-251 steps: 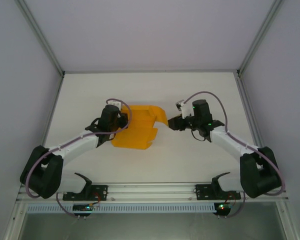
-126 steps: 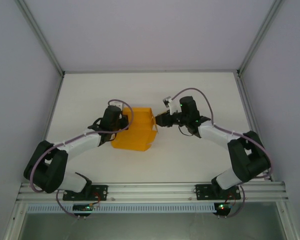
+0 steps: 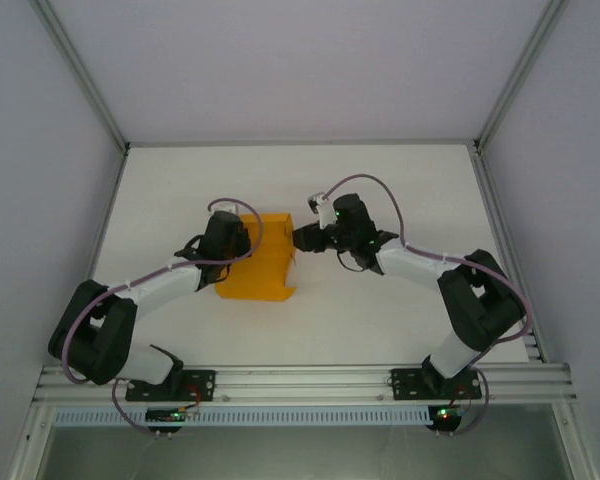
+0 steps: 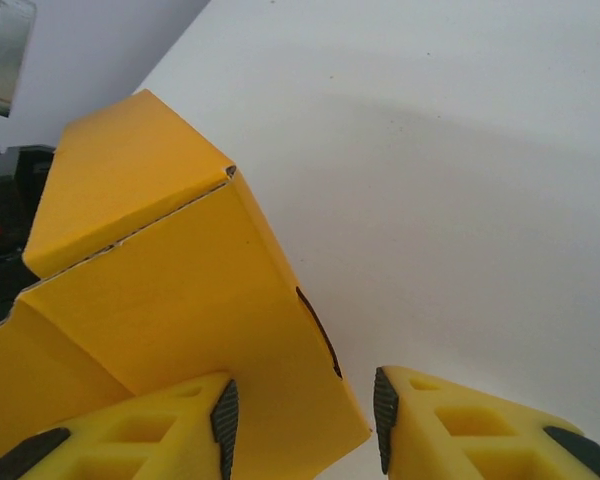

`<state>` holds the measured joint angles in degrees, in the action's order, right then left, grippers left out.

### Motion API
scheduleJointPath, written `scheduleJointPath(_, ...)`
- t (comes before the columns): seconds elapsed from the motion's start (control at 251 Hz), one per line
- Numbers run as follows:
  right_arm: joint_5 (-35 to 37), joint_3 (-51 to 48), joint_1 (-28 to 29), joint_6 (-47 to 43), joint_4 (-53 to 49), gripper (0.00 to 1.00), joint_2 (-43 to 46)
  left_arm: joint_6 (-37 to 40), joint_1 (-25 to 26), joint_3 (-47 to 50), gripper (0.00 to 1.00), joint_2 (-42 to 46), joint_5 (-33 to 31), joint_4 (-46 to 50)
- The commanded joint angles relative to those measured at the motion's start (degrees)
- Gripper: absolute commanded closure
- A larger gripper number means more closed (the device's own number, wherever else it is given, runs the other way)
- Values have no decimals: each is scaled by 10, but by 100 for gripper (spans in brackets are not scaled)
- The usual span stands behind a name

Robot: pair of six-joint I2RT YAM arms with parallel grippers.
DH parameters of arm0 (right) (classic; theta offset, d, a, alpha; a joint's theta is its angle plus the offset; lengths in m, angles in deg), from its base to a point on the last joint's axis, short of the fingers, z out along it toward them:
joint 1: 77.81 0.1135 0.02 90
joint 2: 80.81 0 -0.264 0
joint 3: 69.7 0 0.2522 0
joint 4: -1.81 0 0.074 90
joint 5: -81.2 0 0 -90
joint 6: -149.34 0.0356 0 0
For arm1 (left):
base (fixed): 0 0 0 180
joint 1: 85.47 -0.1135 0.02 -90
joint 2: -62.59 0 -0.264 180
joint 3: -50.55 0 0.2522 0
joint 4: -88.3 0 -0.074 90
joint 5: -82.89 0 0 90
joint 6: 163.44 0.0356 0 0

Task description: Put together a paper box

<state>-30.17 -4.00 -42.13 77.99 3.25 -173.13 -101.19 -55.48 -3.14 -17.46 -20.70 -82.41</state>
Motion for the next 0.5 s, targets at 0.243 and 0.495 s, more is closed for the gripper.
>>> scheduleJointPath(0.243, 86, -23, 22, 0, -92, 26, 81, -60, -6, 3, 99, 19, -46, -15)
scheduleJointPath(0.495, 131, -90, 6, 100, -126, 1, 194, -95, -21, 26, 98, 61, -72, -60)
